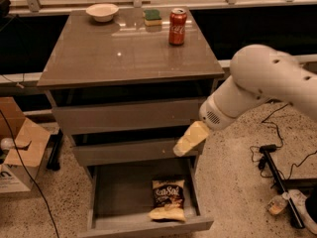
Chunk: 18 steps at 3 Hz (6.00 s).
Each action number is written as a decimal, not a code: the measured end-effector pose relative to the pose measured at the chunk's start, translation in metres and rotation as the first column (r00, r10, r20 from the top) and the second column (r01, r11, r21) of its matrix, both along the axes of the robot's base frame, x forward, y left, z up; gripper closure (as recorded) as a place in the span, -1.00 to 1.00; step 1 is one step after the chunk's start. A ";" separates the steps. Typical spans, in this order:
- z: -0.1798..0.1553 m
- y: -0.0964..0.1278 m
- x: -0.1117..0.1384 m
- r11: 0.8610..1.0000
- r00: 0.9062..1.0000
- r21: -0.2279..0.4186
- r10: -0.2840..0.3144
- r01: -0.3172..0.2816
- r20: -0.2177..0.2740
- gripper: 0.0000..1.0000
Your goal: Pick brown chip bag from bottom drawer and place on counter
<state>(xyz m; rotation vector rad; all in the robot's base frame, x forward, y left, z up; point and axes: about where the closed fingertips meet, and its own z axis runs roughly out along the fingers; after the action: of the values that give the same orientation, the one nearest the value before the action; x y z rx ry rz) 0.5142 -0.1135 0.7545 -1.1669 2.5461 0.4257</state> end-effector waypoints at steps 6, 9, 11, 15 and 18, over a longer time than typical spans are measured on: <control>-0.228 0.024 0.036 0.965 0.936 0.083 -0.215 0.247 -0.280 -1.00; -0.352 0.019 0.031 0.894 0.806 0.043 -0.380 0.445 -0.454 -1.00; -0.394 0.019 0.030 0.871 0.766 0.025 -0.418 0.491 -0.488 -1.00; -0.519 0.029 0.046 0.798 0.555 -0.131 -0.516 0.588 -0.652 -1.00; -0.602 0.029 0.029 0.769 0.403 -0.282 -0.565 0.574 -0.720 -0.71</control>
Offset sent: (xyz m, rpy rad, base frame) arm 0.0261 0.0224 -0.1640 0.1606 0.1562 -0.1213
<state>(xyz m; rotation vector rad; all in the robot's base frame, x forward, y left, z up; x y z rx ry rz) 0.5430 -0.0848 0.1529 0.0917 3.4219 0.9074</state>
